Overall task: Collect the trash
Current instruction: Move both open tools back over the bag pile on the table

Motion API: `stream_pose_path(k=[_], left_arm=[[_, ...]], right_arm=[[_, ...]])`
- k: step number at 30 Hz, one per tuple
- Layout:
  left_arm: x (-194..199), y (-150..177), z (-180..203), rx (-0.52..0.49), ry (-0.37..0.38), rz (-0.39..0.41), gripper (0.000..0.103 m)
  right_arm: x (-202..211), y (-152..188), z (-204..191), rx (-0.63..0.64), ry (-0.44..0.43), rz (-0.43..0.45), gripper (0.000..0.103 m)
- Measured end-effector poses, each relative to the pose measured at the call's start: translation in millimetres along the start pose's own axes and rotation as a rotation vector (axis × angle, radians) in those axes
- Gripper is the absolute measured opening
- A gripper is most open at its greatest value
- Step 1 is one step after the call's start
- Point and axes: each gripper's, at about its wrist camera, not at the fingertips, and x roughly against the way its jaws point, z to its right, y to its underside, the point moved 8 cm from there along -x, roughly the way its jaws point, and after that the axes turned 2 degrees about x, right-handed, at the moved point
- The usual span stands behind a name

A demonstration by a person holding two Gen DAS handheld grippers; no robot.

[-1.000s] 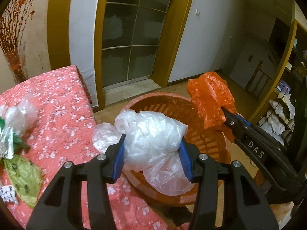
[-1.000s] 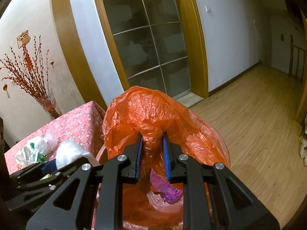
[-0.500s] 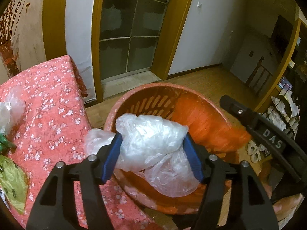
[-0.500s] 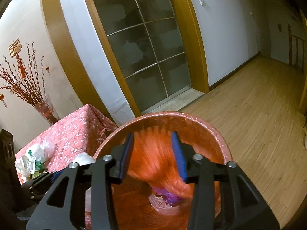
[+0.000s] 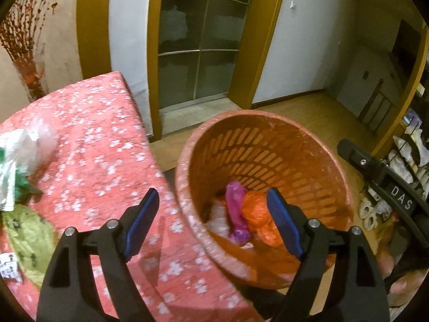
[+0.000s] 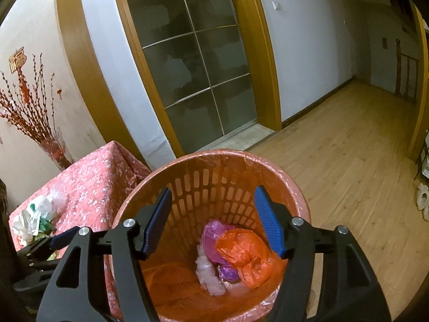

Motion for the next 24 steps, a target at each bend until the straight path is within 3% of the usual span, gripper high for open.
stream_pose_path(k=[14,20,24], left_arm=[[62,19,-68,0.036,-0.128,0.073,0.081],[105,28,-121,0.091,-0.203,0.127,0.081],[136,33,-175,0.148,-0.291,0.165,0.081]], right_arm=[[15,10,-53,0.102,-0.062,-0.007,0.064],[20,19,-93,0.164,-0.119,-0.02,0.064],[21,25,-117,0.198,-0.151,-0.033,0.064]])
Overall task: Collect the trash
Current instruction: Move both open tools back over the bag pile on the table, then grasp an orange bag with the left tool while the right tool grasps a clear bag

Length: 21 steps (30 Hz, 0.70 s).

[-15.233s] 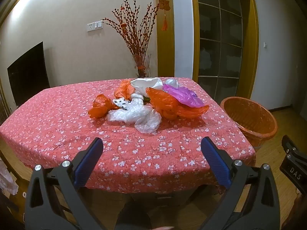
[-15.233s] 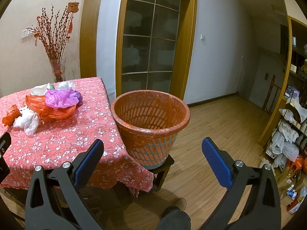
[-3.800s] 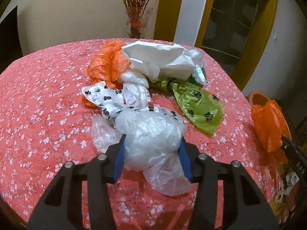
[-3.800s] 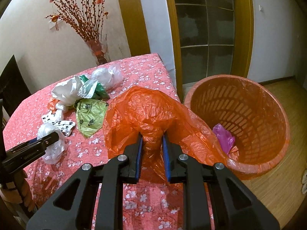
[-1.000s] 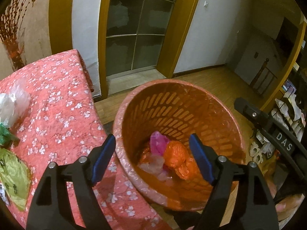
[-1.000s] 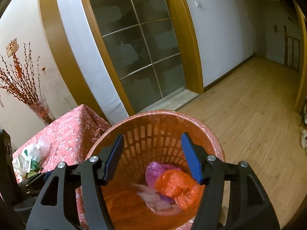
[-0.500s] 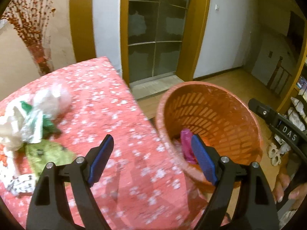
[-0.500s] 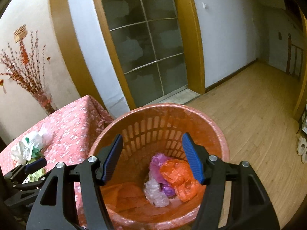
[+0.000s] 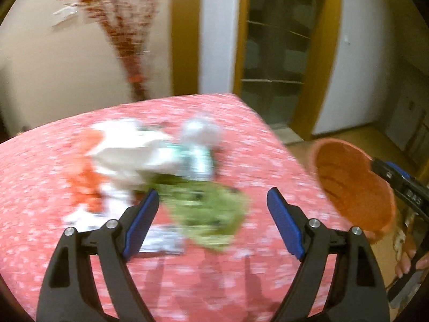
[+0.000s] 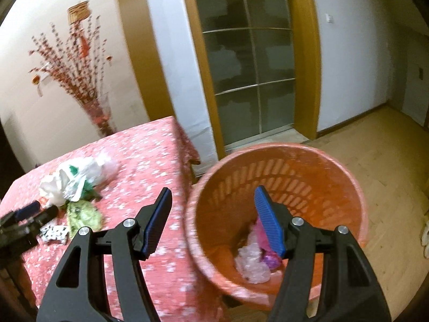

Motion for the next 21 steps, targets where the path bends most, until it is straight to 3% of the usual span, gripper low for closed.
stream_pose_path(k=[5,9,13,17,21], left_arm=[[6,-7,-98,0.134,-0.141,0.022,0.081],[-16,-13,-161,0.203,-0.231,0.003,0.08],[-42,-14,-187,0.247,-0.214,-0.054,0.071],[-61,-20,-203,0.274,-0.2,-0.077,0.069],[-81,-16,-201,0.275,-0.166,-0.136,0.06]], right_arm=[[-7,4,-35,0.052,-0.041,-0.018,0.064],[-17,11,-62,0.093,-0.065,-0.041,0.064],[-25,14,-80,0.132,-0.069,-0.055,0.064],[-34,13,-91,0.154,-0.067,-0.067,0.064],[-42,16,-103,0.175,-0.077,-0.089,0.064]])
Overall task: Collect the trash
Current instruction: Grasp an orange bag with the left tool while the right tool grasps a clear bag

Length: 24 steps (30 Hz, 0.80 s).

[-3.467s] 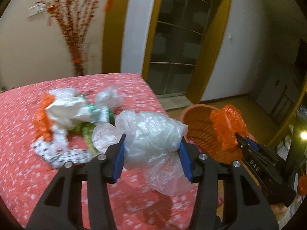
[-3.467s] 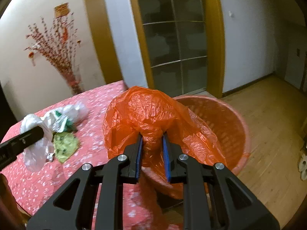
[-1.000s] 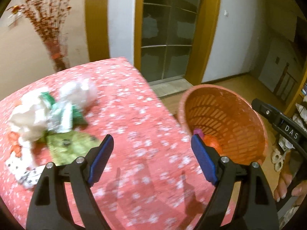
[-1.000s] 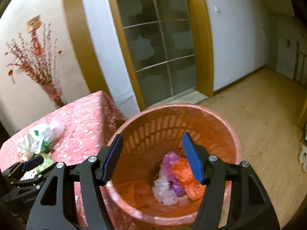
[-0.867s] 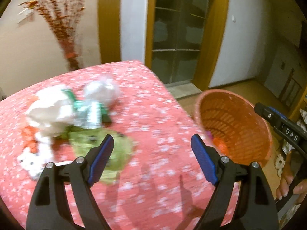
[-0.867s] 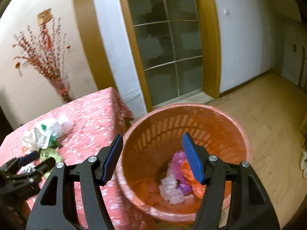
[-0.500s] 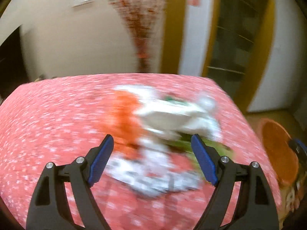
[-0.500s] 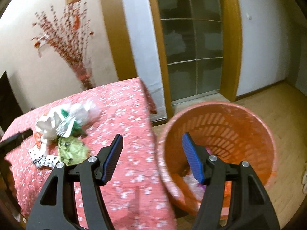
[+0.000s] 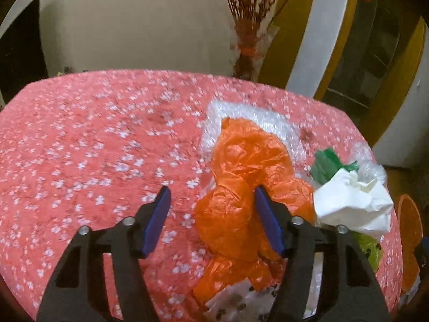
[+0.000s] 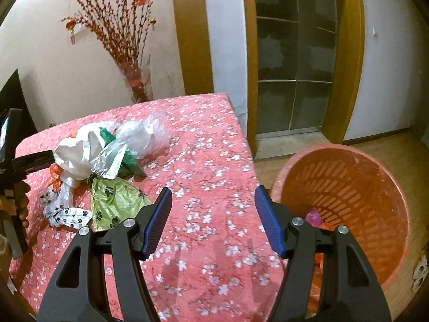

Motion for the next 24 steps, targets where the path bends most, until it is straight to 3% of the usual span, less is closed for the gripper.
stream_pose_path(k=[3,4,7,18,24], left_arm=[[-12,2,-1,-0.008,0.006,-0.029,0.048],[-13,5,0,-0.004,0.017,-0.037,0.039],[-8,7,1,-0.006,0.023,-0.016,0.035],[43,-3,-39,0.023,-0.054,0.126,0.034],[62,-8,-61,0.064,-0.065,0.161,0.034]], right_arm=[[-3,-1,-6,0.011,-0.008,-0.01,0.064],[-4,-2,-8,0.012,-0.011,-0.011,0.064],[-6,-6,-13,0.014,-0.02,-0.01,0.064],[-23,-38,-42,0.034,-0.065,0.019,0.063],[-50,-58,-75,0.017,-0.134,-0.002,0.052]])
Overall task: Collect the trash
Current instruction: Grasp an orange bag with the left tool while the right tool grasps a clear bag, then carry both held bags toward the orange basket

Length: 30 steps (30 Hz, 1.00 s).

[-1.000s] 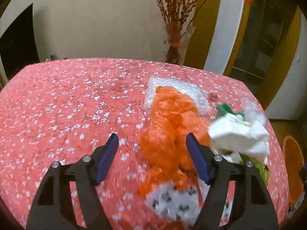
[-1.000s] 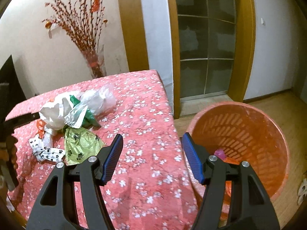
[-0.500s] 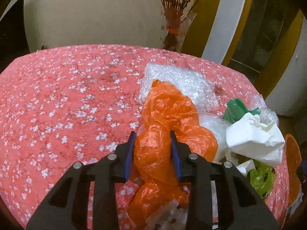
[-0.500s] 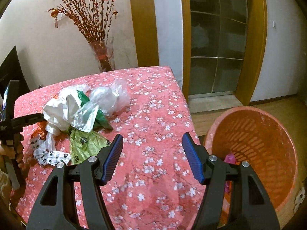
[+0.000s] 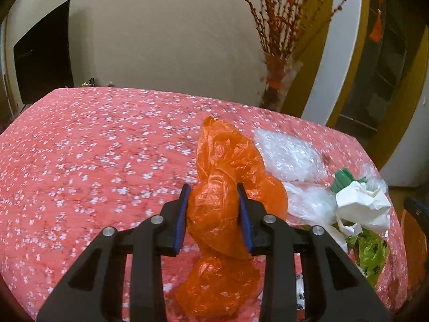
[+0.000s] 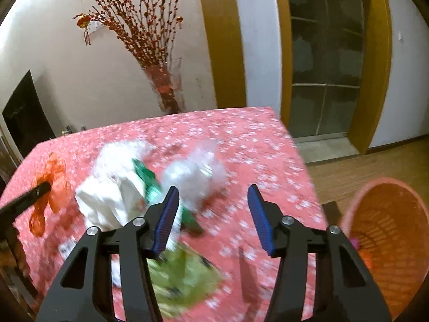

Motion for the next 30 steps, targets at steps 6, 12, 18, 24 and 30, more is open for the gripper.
stream_pose_path(k=[6,12,18,24,30], left_arm=[[6,0,2,-0.005,0.013,-0.002,0.034],[13,4,10,-0.017,0.041,-0.003,0.034],[28,6,25,-0.027,0.069,0.01,0.034],[51,6,50,-0.045,0.114,0.032,0.034],[75,14,87,-0.091,0.173,0.042,0.034]], right_arm=[[-38,-7,-30,0.04,-0.006,-0.051,0.046],[-51,6,-27,0.054,-0.013,-0.108,0.01],[-19,-6,-13,0.026,-0.02,-0.027,0.007],[19,-10,8,0.015,-0.003,0.037,0.007],[53,-1,31,0.015,0.04,0.079,0.007]])
